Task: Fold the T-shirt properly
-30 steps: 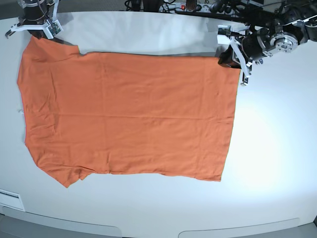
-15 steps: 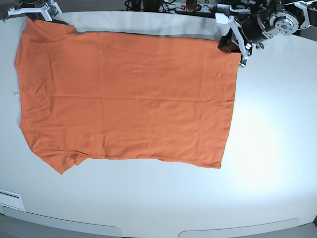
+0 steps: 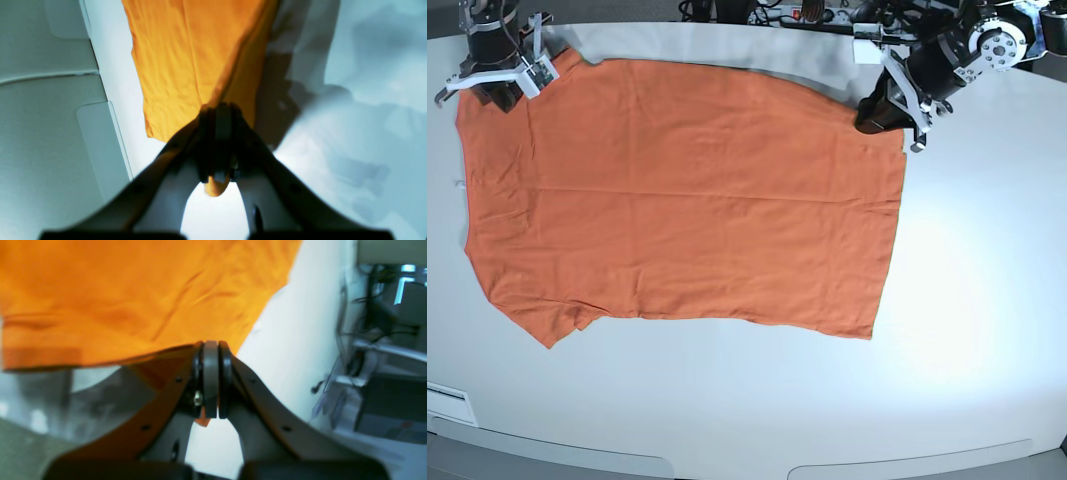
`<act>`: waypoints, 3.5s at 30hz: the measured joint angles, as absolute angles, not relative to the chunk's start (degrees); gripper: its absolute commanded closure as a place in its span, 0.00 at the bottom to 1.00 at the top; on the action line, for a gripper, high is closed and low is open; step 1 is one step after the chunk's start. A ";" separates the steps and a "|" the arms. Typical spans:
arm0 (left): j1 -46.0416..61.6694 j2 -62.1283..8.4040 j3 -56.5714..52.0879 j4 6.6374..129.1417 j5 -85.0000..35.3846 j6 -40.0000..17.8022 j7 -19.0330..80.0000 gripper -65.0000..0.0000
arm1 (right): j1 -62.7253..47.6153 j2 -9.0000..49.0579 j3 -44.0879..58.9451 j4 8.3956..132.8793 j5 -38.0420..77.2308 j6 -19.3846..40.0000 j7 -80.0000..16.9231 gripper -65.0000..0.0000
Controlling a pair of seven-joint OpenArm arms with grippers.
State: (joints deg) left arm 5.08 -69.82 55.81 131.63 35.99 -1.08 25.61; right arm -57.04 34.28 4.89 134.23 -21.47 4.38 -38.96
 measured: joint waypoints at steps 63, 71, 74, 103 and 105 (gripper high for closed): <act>-6.87 -58.11 48.38 116.14 25.74 1.15 19.38 1.00 | -26.02 36.18 12.21 108.25 7.64 18.50 -30.44 1.00; -9.72 -55.00 48.40 113.10 16.47 -2.17 17.04 0.92 | -26.00 36.16 12.21 108.25 9.41 17.28 -30.68 0.73; -9.67 -54.43 48.40 112.05 13.08 1.74 18.26 0.57 | -26.02 36.16 12.21 108.25 9.41 14.17 -31.51 0.41; -14.94 -48.21 48.40 109.03 1.45 0.10 24.62 1.00 | -26.11 36.05 12.21 113.10 19.86 13.15 -43.77 1.00; -15.59 -47.29 48.34 106.65 -0.71 -3.57 25.21 1.00 | -26.13 36.01 12.21 111.00 21.32 14.48 -43.75 1.00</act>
